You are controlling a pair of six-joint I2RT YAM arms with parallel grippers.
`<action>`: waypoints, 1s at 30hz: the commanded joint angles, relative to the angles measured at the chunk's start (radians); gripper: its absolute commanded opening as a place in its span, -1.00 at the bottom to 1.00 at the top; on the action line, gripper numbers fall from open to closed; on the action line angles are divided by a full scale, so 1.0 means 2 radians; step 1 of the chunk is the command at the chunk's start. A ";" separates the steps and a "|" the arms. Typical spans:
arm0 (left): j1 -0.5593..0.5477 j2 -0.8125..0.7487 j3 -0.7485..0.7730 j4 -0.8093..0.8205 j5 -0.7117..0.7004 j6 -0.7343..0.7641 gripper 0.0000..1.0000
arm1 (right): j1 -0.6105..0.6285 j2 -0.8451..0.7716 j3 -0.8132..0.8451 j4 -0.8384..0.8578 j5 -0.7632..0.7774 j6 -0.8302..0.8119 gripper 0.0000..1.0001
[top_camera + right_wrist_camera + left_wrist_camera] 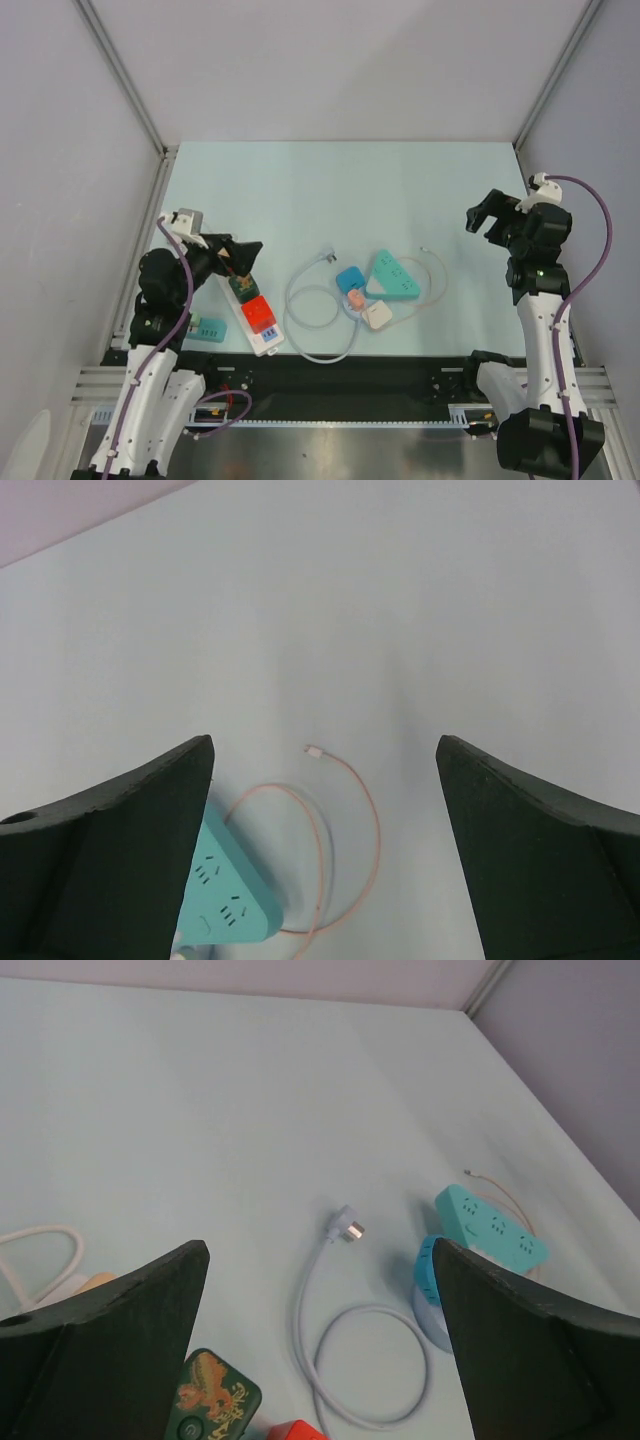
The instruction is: Pull the plug off the socket
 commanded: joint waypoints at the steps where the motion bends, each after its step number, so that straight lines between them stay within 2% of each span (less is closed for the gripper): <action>1: -0.001 0.010 0.013 0.041 0.063 -0.022 0.99 | -0.002 -0.020 0.000 0.017 -0.059 -0.010 1.00; 4: -0.021 0.029 0.022 0.047 0.083 -0.043 0.99 | -0.002 -0.023 -0.017 0.025 -0.212 -0.094 0.99; 5: -0.031 0.040 0.028 0.042 0.091 -0.062 0.99 | 0.000 -0.023 -0.024 0.024 -0.318 -0.125 0.99; 6: -0.038 0.044 0.038 0.040 0.093 -0.069 0.99 | 0.001 -0.023 -0.024 0.006 -0.362 -0.190 0.99; 8: -0.060 0.051 0.050 0.035 0.084 -0.087 0.99 | 0.007 -0.026 -0.024 -0.019 -0.423 -0.232 1.00; 10: -0.097 0.057 0.062 0.025 0.053 -0.099 0.99 | 0.007 -0.032 -0.022 -0.044 -0.429 -0.268 0.99; 15: -0.201 0.089 0.074 -0.002 -0.045 -0.121 0.99 | 0.006 -0.033 -0.029 -0.069 -0.420 -0.287 0.99; 23: -0.349 0.221 0.132 -0.054 -0.240 -0.185 0.99 | 0.007 -0.041 -0.027 -0.069 -0.371 -0.283 0.99; 30: -0.428 0.332 0.177 -0.067 -0.350 -0.268 0.99 | 0.005 -0.042 -0.027 -0.071 -0.355 -0.281 0.99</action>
